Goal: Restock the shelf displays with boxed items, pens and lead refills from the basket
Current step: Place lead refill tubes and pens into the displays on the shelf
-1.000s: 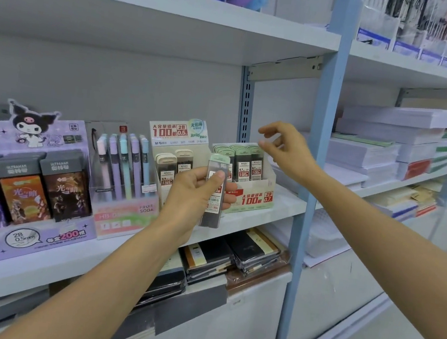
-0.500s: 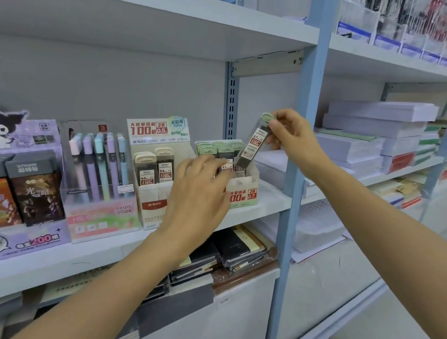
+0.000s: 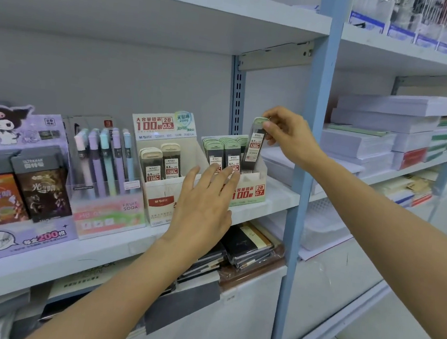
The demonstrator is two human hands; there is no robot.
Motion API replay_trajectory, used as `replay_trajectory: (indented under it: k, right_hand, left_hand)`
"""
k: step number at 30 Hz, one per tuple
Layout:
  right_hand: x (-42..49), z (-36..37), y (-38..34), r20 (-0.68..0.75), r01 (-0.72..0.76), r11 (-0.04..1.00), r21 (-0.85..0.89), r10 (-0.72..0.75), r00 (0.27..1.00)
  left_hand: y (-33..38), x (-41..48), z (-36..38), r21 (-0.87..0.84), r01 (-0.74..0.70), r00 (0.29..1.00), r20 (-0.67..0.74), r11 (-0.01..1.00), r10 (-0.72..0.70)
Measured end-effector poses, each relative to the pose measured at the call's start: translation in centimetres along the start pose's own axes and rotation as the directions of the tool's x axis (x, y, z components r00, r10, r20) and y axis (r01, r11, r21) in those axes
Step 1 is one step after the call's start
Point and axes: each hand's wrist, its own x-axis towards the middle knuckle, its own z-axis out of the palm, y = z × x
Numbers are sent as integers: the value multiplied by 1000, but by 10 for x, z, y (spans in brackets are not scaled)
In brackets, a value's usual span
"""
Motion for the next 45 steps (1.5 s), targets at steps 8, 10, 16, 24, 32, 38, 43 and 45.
replay_trajectory:
  k: [8, 10, 16, 24, 32, 38, 43, 45]
  right_hand:
    - [-6, 19, 9, 115, -19, 994, -112, 32, 993]
    - [-8, 26, 13, 70, -20, 984, -175, 32, 997]
    - [-26, 33, 13, 73, -42, 974, -224, 59, 996]
    - [-136, 58, -29, 50, 118, 993, 18, -118, 992]
    - [-311, 183, 16, 910, -189, 980, -68, 138, 390]
    - [-461, 257, 76, 948, -202, 927, -317, 316, -37]
    - [-544, 275, 89, 884, -120, 886, -448, 420, -205]
    - [-559, 276, 89, 885, -88, 885, -456, 441, -148]
  left_hand:
    - [-1, 0, 2, -10, -9, 1000, -17, 1000, 9]
    - [-2, -1, 3, -15, -17, 1000, -14, 1000, 17]
    - [-5, -7, -1, -30, -77, 996, -45, 997, 75]
    - [13, -115, 36, -257, -139, 965, -254, 956, 72]
    - [26, -319, 134, -413, 264, 872, 488, 871, -33]
    - [34, -444, 177, -264, 406, 576, 817, 875, -21]
    - [30, -478, 181, -280, 295, 599, 799, 913, 51]
    - [27, -482, 184, -300, 279, 609, 789, 912, 73]
